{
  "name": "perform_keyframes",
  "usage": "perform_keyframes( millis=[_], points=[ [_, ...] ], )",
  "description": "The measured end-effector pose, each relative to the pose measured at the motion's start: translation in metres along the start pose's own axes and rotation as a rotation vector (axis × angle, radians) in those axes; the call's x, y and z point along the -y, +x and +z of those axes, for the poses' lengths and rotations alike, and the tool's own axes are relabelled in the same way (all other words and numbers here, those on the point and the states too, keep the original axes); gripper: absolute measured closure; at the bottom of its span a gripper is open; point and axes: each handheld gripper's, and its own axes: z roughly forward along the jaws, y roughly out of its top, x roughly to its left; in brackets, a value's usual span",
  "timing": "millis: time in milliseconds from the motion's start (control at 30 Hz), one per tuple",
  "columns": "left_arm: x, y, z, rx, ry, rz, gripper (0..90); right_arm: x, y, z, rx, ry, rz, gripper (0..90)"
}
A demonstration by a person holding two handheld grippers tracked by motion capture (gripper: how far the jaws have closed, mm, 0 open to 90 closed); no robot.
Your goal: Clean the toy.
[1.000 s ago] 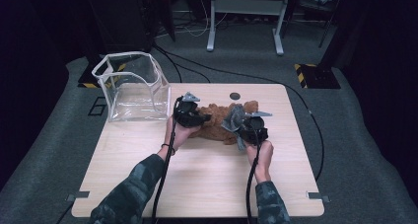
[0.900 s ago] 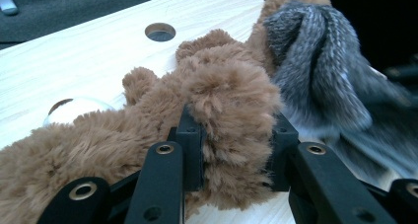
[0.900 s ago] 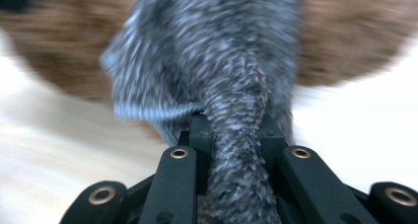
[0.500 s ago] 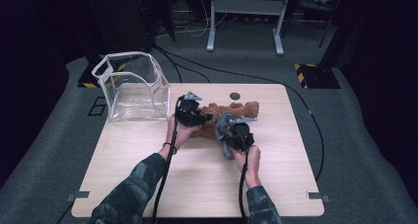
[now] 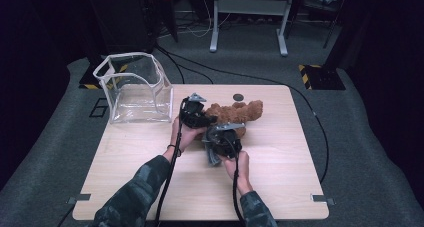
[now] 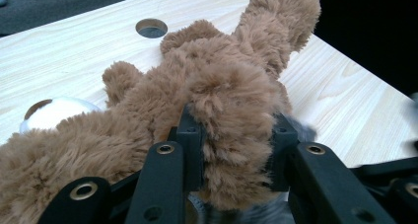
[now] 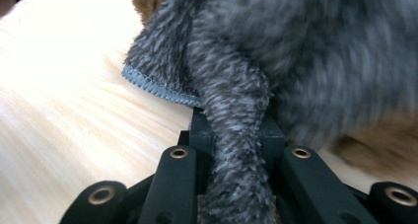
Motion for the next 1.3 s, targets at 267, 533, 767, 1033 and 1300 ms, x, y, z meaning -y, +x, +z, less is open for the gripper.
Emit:
perform_keyframes(
  millis=[267,533,767,1033,1300],
  points=[
    [0.001,0.002,-0.002,0.007,-0.001,0.0,68.2,0.003,-0.031,-0.011,0.123,0.017,0.074,76.0],
    [0.002,0.002,0.0,0.013,0.005,0.004,68.2,0.028,-0.09,-0.052,0.274,-0.005,0.2,76.0],
    [0.0,-0.002,0.002,0.006,0.004,0.006,68.2,0.012,-0.054,-0.053,0.136,-0.057,0.06,75.8],
    [0.001,0.001,-0.001,0.013,0.008,0.003,67.7,-0.005,-0.044,-0.024,0.171,-0.004,0.064,75.8],
    [0.001,0.003,-0.004,0.02,0.013,0.004,64.7,-0.003,-0.053,-0.043,0.166,-0.043,0.085,75.8]
  ],
)
